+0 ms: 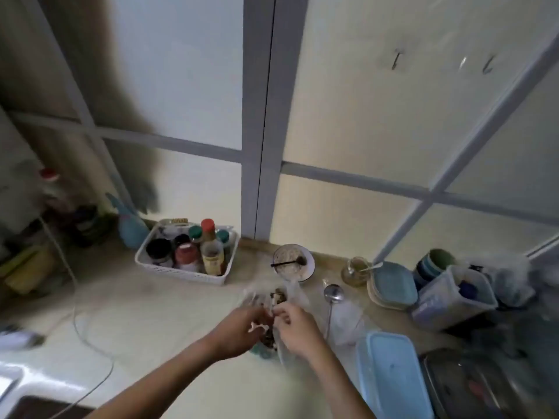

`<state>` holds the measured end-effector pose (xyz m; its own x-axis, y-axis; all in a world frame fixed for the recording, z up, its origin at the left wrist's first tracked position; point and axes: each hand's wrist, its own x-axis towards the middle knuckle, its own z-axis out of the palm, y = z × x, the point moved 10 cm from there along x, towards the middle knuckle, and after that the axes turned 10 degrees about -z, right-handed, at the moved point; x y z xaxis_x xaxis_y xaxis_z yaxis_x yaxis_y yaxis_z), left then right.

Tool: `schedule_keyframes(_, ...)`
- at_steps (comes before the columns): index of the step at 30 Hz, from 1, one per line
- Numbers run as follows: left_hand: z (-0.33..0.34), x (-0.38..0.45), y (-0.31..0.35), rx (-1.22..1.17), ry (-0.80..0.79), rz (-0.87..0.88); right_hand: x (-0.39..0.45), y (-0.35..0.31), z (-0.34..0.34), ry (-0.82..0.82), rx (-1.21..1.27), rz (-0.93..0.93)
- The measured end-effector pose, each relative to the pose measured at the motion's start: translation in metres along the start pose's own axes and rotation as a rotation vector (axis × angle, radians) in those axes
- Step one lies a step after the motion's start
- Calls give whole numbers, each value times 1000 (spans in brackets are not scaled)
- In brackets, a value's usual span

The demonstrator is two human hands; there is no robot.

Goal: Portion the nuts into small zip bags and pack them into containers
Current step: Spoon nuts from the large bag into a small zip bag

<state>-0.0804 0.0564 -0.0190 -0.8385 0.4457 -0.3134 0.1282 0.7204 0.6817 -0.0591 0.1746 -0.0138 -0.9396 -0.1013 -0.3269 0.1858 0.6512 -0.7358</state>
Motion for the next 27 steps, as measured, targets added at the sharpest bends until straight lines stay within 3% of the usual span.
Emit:
schedule_keyframes(2, 25, 8, -2, 243, -37, 47, 11, 6, 16, 53, -29, -26)
schedule_keyframes(5, 59, 15, -20, 608, -166, 29, 21, 40, 49, -5, -110, 62)
schedule_keyframes(9, 37, 16, -64, 963, -183, -257, 10, 76, 45, -143, -457, 236)
schedule_keyframes(16, -26, 34, -48, 974, 121, -429, 40, 90, -12, 15, -653, 343)
schedule_keyframes(23, -77, 28, -34, 972, 296, -488, 47, 31, -56, 91, -707, 175)
schedule_keyframes(27, -69, 23, -32, 842, 322, -463, 48, 36, -51, 21, -644, 135)
